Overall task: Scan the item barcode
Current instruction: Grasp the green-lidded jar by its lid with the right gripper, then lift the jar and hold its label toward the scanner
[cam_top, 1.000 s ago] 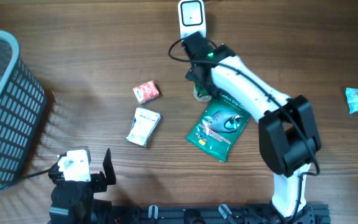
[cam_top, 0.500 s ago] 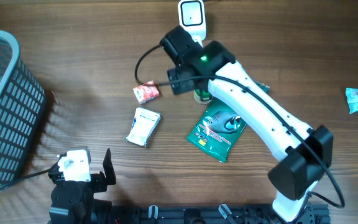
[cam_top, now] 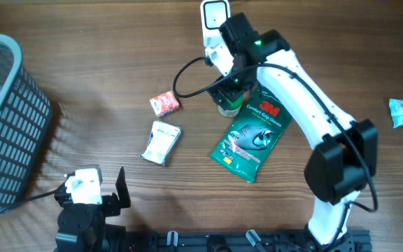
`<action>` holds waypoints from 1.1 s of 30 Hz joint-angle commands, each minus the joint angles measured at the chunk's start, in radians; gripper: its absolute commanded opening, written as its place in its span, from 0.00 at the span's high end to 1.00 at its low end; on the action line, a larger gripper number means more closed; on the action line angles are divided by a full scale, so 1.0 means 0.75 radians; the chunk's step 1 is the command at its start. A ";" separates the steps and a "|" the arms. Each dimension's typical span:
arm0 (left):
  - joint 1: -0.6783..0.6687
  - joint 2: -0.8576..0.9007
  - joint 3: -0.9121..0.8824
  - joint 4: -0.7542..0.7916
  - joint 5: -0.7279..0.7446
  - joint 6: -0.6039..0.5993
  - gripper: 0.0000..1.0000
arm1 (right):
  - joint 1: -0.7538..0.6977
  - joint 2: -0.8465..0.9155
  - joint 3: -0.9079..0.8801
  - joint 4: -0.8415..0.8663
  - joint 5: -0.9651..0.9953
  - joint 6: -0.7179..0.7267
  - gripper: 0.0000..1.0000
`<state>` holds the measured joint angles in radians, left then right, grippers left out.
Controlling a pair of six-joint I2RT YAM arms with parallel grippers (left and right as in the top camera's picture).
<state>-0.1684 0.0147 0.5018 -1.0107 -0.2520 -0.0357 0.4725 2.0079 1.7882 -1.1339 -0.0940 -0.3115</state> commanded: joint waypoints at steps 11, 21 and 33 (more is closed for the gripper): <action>-0.006 -0.008 -0.001 0.002 0.012 -0.007 0.00 | 0.002 0.270 -0.009 0.054 0.126 -0.189 0.00; -0.006 -0.008 -0.001 0.002 0.012 -0.007 0.00 | 0.002 0.360 -0.007 0.019 0.254 0.218 0.32; -0.006 -0.008 -0.001 0.002 0.012 -0.007 0.00 | 0.002 0.359 0.054 -0.020 -0.083 1.787 0.00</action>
<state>-0.1684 0.0147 0.5018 -1.0107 -0.2520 -0.0357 0.4744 2.2677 1.8027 -1.1530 -0.0822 0.7296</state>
